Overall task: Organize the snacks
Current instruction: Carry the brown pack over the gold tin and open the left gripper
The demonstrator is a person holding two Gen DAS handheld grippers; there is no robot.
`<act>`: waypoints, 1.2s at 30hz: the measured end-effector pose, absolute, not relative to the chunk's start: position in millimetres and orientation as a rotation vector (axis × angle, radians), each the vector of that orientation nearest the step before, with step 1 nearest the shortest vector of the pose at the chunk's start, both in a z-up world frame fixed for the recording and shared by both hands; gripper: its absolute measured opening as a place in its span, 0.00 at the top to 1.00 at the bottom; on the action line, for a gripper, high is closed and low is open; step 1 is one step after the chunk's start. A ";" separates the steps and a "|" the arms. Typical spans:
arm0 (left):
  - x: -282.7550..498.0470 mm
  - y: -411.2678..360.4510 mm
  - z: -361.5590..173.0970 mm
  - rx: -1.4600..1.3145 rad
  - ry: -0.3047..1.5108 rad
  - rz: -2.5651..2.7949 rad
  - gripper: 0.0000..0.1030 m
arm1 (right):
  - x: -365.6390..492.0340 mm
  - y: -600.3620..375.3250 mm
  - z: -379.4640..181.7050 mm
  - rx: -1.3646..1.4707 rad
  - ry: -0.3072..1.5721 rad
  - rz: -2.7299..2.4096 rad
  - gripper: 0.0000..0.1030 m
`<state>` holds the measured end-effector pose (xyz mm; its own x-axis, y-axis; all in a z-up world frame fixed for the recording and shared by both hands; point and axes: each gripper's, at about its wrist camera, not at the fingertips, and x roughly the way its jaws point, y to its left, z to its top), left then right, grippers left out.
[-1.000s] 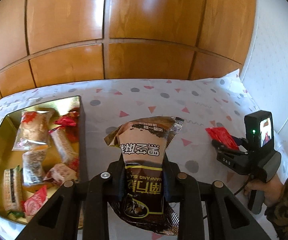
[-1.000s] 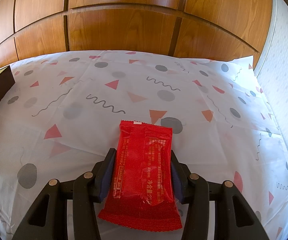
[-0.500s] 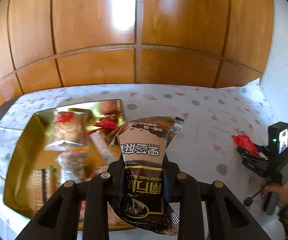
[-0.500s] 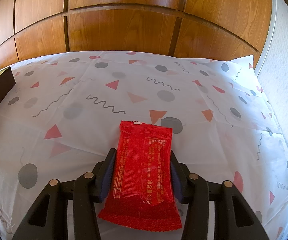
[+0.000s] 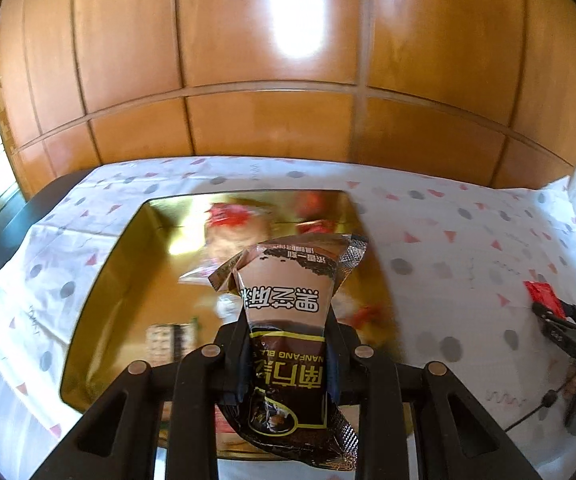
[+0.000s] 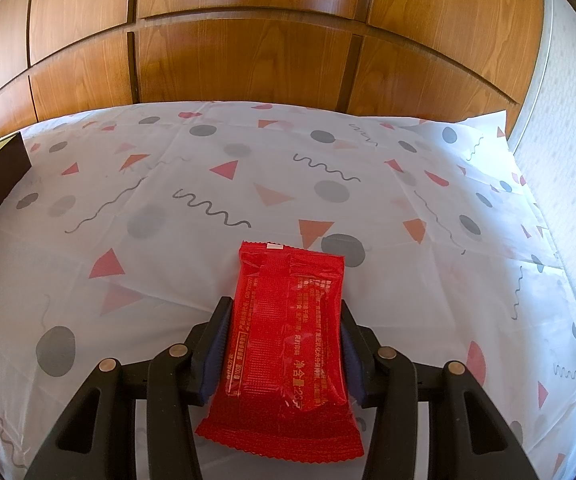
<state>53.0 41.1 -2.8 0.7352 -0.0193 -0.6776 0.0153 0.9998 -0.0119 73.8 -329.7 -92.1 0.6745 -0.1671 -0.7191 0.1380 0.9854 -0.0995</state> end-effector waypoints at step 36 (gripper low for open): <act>107.5 134.9 -39.1 -0.227 0.823 0.277 0.45 | 73.9 -330.6 -92.7 -0.029 0.811 -0.161 0.56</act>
<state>107.5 134.9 -39.1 0.6478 0.1538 -0.7461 -0.3287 0.9400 -0.0917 73.9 -330.6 -92.7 0.6770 -0.1542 -0.7196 0.1318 0.9874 -0.0876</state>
